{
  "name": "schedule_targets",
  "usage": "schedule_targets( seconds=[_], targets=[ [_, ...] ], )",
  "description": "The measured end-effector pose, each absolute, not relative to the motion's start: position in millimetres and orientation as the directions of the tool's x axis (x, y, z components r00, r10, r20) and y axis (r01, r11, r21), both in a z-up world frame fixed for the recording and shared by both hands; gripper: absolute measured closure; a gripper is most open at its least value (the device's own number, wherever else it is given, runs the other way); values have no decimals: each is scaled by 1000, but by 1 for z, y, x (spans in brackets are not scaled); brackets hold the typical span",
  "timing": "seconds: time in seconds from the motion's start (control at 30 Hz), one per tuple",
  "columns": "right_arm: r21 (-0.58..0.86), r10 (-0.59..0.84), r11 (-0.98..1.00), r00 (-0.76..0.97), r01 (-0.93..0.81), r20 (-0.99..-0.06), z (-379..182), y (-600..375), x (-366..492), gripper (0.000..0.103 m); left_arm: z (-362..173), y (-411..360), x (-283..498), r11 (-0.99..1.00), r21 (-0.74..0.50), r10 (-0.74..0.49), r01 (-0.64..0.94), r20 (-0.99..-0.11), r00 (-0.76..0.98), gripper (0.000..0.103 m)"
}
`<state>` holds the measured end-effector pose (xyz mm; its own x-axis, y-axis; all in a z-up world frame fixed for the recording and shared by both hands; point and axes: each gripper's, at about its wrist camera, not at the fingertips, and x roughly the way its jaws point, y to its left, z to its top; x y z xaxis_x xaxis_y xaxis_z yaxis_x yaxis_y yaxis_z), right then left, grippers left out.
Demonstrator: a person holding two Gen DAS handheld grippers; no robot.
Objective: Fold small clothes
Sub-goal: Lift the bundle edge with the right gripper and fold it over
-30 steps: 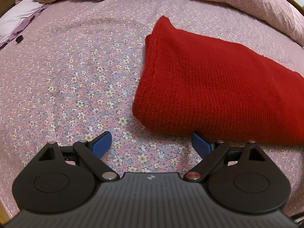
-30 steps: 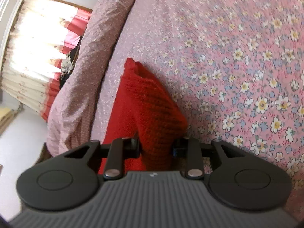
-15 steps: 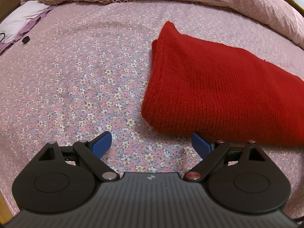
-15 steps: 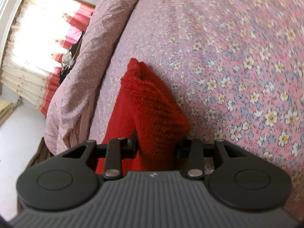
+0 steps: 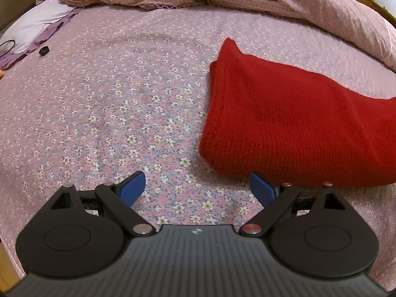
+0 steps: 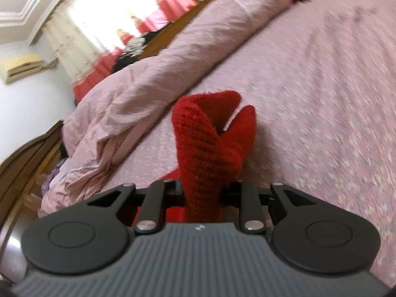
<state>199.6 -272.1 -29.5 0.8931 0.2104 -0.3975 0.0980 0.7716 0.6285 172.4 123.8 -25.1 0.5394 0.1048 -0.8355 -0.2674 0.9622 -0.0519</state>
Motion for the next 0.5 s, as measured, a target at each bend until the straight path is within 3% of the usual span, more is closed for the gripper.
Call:
schedule_targets(
  seconds=[0.5],
  targets=[
    [412,361,882,892,-230,-273,38,-194,208,78,-20,144,169,951,-63,121,-303,-825,552,10]
  ],
)
